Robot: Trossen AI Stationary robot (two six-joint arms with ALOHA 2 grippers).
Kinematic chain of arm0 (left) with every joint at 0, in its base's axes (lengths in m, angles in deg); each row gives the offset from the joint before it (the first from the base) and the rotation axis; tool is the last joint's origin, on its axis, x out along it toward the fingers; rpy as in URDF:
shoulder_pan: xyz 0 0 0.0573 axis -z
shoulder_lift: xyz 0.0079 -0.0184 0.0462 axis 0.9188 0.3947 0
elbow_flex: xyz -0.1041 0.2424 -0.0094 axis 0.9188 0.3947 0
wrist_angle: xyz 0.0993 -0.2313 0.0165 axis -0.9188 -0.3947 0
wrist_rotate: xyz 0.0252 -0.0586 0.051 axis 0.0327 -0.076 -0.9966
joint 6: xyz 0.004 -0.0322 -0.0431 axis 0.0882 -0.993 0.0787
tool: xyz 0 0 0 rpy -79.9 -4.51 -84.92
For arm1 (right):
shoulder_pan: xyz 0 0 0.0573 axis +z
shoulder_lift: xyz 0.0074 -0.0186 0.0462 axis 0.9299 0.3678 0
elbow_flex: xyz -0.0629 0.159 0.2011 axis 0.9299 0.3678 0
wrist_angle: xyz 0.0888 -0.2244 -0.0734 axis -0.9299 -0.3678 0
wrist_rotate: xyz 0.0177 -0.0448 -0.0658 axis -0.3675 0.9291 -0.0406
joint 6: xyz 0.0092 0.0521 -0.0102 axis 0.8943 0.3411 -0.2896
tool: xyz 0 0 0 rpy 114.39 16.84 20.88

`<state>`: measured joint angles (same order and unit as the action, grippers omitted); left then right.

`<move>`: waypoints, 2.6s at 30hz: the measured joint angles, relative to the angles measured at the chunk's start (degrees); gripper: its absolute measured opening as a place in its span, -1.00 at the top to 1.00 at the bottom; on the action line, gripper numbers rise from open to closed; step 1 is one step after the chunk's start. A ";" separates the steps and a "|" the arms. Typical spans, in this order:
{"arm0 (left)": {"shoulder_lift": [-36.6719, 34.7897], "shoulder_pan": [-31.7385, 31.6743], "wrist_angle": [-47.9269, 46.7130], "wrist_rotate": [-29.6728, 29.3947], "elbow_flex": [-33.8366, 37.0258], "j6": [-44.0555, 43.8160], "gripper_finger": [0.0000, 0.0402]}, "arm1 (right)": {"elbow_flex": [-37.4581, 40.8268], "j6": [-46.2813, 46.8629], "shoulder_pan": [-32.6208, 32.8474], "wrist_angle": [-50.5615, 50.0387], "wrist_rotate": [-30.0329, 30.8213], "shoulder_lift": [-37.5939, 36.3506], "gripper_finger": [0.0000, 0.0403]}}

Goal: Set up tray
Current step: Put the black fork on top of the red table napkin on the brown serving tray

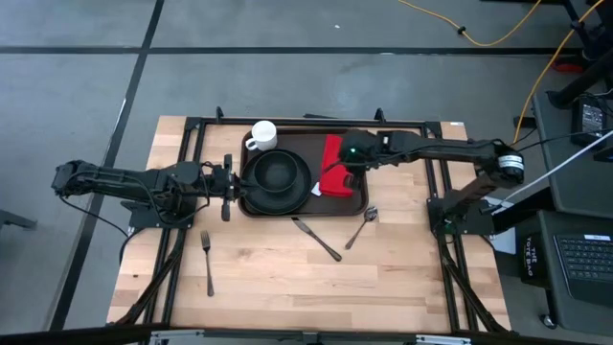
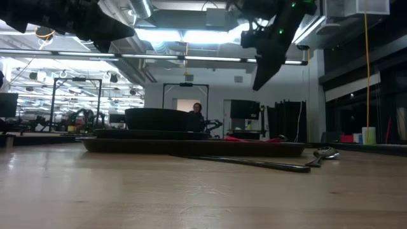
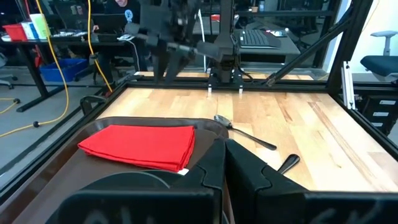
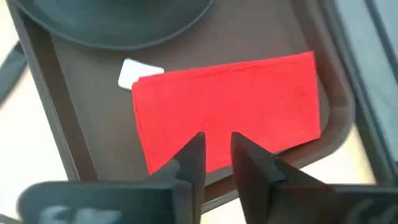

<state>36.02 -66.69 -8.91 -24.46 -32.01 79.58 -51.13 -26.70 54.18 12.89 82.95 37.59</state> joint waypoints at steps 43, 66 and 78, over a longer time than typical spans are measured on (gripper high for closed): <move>0.02 0.00 -8.40 -0.54 -0.07 -16.43 0.98 | 8.23 6.10 30.58 27.47 25.64 6.12 0.85; 21.44 2.19 -62.31 5.62 -26.80 -30.68 0.98 | 23.50 -1.89 24.06 52.17 7.28 4.09 0.84; 25.44 1.99 -62.69 7.64 -26.86 -17.97 0.98 | 23.50 3.46 25.12 53.23 6.46 4.09 0.84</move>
<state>61.45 -64.71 -71.60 -16.81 -58.88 61.61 -27.63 -23.24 79.30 66.12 89.41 41.68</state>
